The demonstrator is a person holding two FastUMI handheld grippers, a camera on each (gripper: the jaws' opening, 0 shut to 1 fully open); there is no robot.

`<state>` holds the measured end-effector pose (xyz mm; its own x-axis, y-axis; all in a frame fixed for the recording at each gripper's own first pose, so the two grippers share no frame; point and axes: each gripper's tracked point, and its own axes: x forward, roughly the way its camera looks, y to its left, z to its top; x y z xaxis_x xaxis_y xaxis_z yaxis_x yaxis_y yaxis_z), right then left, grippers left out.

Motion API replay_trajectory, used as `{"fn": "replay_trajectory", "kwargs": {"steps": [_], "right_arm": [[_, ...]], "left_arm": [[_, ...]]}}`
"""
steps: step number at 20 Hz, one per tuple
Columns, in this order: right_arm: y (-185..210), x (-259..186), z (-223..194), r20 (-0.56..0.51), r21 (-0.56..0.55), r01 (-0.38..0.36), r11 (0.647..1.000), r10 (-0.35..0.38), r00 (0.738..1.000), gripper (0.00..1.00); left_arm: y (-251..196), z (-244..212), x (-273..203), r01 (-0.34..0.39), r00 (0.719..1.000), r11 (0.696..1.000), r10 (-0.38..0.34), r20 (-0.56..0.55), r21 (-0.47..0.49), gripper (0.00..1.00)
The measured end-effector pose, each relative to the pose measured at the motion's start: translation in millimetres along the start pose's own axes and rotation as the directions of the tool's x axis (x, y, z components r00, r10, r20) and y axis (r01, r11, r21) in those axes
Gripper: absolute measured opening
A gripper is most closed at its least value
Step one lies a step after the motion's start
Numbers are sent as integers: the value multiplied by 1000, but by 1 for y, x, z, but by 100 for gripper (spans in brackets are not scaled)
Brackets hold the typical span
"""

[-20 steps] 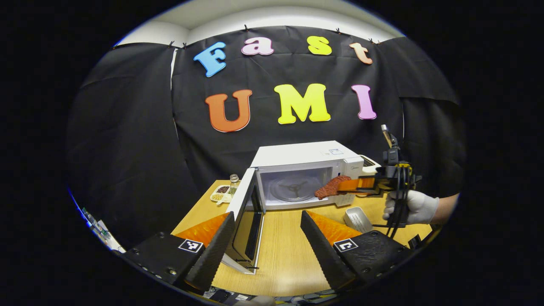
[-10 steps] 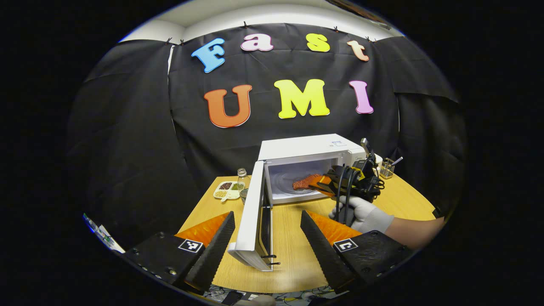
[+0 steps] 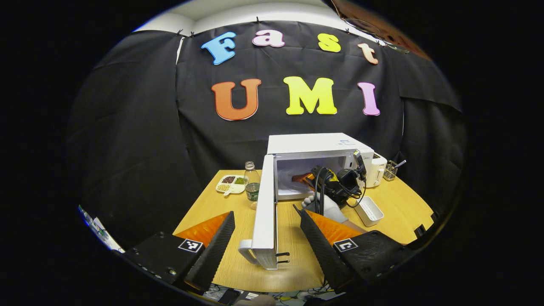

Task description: Open the microwave oven with the left hand, put the food in, and close the microwave oven.

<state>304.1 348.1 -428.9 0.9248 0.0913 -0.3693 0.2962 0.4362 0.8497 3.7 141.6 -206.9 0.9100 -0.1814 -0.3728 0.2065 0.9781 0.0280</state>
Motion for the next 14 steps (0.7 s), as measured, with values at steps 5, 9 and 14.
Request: {"fn": "replay_trajectory", "kwargs": {"steps": [5, 9, 14], "right_arm": [[-14, 27, 7, 58, 61, 29, 998, -33, 998, 16], [-20, 37, 13, 91, 22, 36, 999, -38, 995, 6], [-25, 40, 13, 104, -105, 59, 993, -48, 993, 22]], "left_arm": [[9, 3, 6, 6, 1000, 1000, -5, -8, 16, 96], [12, 1, 11, 14, 1000, 1000, -14, -21, 9, 96], [11, -2, 13, 17, 999, 1000, -17, -28, 3, 96]]}}
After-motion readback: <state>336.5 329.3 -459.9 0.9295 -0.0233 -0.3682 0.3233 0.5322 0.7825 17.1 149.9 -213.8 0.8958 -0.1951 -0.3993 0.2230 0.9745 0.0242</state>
